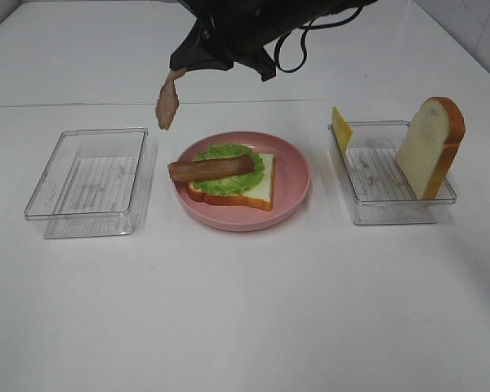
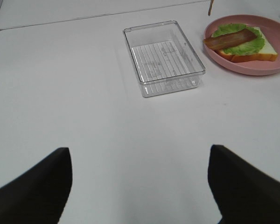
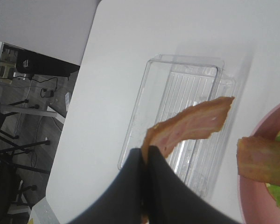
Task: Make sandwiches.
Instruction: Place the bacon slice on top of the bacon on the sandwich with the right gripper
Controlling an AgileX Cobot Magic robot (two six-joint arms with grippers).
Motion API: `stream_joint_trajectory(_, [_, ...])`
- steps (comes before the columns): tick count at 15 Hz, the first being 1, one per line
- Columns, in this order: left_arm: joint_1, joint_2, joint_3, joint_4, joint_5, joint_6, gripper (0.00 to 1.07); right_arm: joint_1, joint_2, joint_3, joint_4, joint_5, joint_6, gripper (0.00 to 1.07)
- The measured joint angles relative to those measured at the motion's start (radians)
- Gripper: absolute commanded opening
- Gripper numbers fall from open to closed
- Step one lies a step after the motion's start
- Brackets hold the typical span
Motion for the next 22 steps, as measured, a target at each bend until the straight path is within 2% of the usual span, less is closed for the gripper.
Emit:
stream_joint_trajectory(3, [0.000, 0.000, 0.000, 0.000, 0.000, 0.000, 0.76, 0.000, 0.041, 0.000, 0.022, 0.000, 0.000, 0.00])
stream_joint_trajectory(22, [0.000, 0.000, 0.000, 0.000, 0.000, 0.000, 0.76, -0.004, 0.085, 0.000, -0.031, -0.012, 0.097, 0.00])
